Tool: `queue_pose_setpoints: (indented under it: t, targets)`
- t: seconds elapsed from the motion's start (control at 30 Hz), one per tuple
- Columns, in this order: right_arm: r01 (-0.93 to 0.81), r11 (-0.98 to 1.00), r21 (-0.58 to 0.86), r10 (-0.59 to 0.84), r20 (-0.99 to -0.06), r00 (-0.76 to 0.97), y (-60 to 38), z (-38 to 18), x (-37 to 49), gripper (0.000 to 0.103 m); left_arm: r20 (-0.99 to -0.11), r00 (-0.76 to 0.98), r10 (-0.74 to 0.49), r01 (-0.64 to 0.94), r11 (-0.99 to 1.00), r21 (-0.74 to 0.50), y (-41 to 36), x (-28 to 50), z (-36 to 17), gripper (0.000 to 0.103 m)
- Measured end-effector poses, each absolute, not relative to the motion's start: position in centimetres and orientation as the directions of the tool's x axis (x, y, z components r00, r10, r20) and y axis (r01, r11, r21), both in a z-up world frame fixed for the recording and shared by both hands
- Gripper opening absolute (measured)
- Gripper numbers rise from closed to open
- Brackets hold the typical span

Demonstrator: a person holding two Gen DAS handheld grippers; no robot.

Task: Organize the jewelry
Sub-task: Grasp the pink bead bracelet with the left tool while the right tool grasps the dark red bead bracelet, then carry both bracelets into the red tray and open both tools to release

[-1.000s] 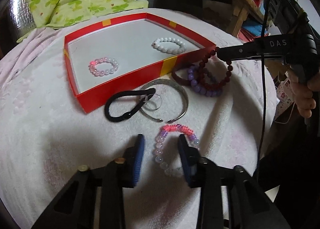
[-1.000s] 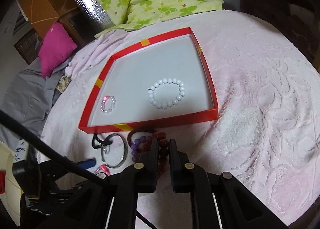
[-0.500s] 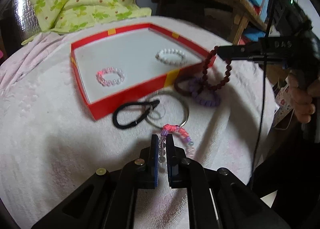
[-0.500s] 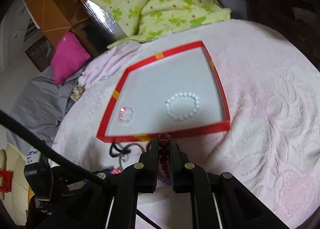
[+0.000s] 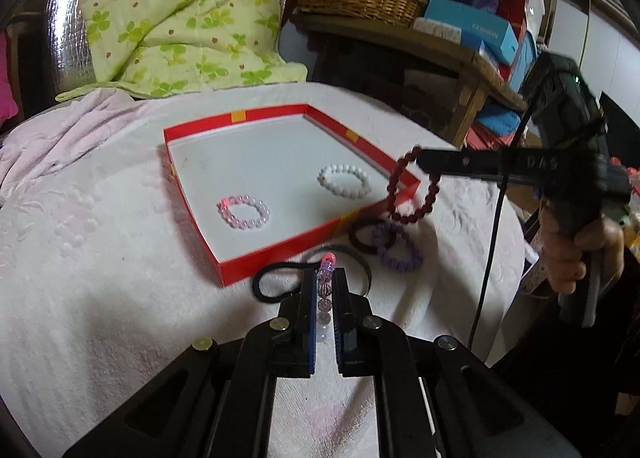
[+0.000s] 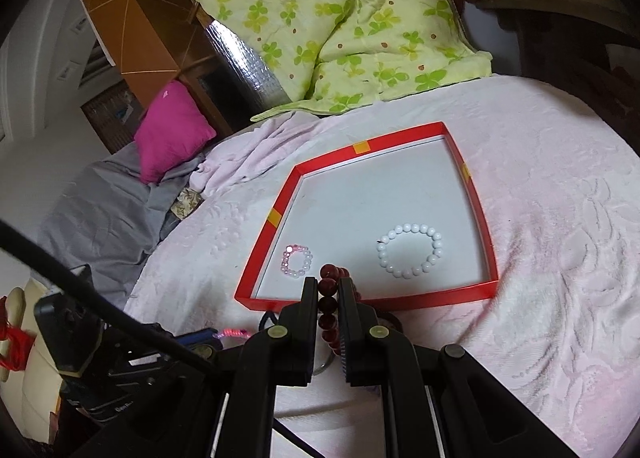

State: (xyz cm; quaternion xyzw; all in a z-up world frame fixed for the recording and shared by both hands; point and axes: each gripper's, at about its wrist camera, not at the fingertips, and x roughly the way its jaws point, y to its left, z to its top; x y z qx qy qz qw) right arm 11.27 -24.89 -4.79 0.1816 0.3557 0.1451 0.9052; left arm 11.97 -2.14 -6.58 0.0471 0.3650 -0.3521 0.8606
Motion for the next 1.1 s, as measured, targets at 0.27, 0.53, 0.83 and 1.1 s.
queue_pose_setpoints:
  t: [0.27, 0.53, 0.83, 1.1]
  targets:
    - [-0.14, 0.882, 0.45, 0.406, -0.575, 0.71, -24.2, -4.7, 12.1, 0.011, -0.606, 0.525, -0.597, 0.64, 0.747, -0.181, -2.0, 12.7, -4.3, 0.007]
    - [-0.122, 0.863, 0.49, 0.409, -0.535, 0.739, -24.5, -4.0, 14.4, 0.011, -0.581, 0.557, -0.594, 0.613, 0.766, -0.195, -3.2, 15.8, -2.4, 0.007]
    - [-0.06, 0.834, 0.549, 0.393, -0.513, 0.763, -25.4, -4.1, 19.1, 0.011, -0.606, 0.608, -0.512, 0.548, 0.823, -0.146, -5.7, 22.2, -2.1, 0.007]
    - [-0.009, 0.808, 0.589, 0.407, -0.548, 0.731, -25.1, -6.2, 24.1, 0.011, -0.645, 0.607, -0.465, 0.501, 0.853, -0.145, -6.6, 25.7, -4.8, 0.007]
